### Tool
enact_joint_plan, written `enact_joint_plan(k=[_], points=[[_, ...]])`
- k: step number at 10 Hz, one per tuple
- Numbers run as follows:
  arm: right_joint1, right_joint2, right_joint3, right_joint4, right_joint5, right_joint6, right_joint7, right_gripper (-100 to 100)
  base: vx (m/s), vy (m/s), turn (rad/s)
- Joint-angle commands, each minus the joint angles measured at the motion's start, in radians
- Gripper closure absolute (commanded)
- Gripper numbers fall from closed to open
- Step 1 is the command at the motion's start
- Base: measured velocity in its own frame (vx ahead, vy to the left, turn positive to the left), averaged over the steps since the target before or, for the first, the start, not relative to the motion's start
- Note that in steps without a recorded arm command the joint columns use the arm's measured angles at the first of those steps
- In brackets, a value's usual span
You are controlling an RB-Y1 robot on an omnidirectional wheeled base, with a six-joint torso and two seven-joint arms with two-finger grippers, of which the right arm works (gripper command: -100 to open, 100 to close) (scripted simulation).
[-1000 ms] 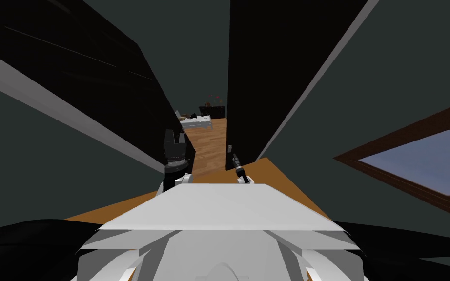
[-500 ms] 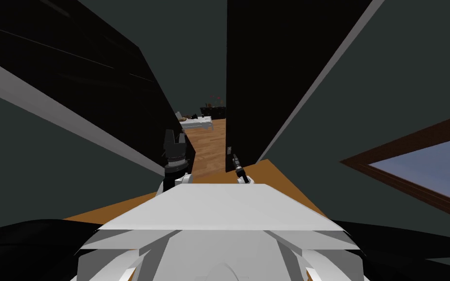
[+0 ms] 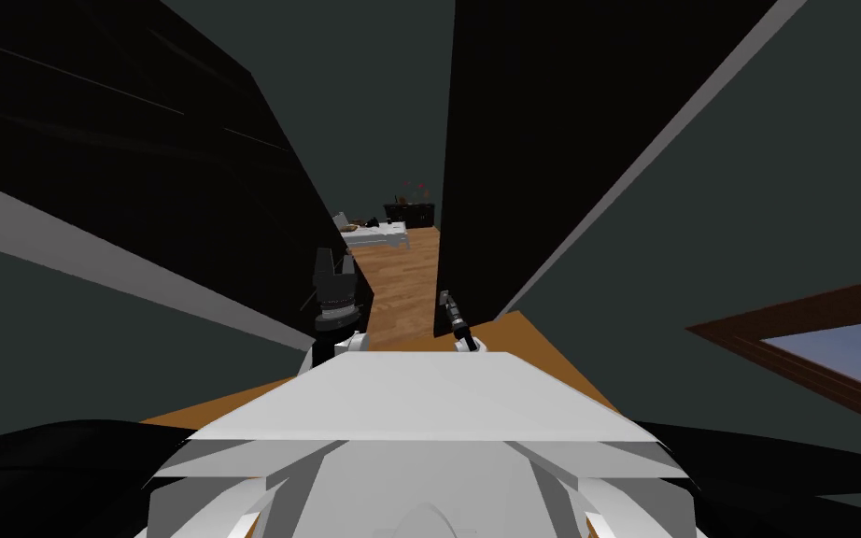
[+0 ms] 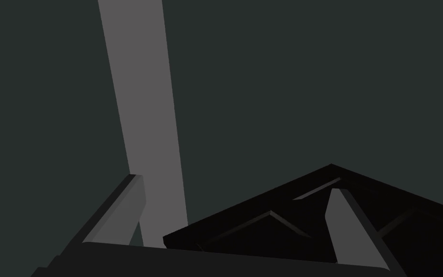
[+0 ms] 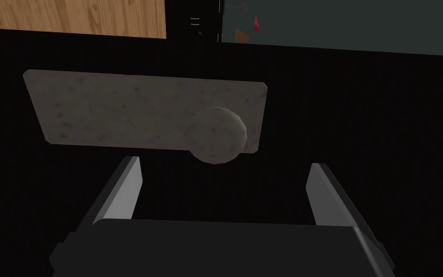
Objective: Push the door open
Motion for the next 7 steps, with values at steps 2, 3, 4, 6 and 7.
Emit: enact_joint_plan(k=[2, 3, 4, 6, 7], points=[[-0.001, 0.012, -0.007, 0.009, -0.001, -0.006, 0.001, -100, 0.2, 0.041, 0.028], [-0.002, 0.008, -0.005, 0.007, -0.001, -0.005, 0.001, -100, 0.082, 0.018, -0.004], [-0.002, 0.008, -0.005, 0.007, -0.001, -0.005, 0.001, 100, -0.017, -0.002, 0.001], [-0.002, 0.008, -0.005, 0.007, -0.001, -0.005, 0.001, 100, -0.024, -0.007, 0.006], [-0.002, 0.008, -0.005, 0.007, -0.001, -0.005, 0.001, 100, -0.012, -0.003, -0.003]])
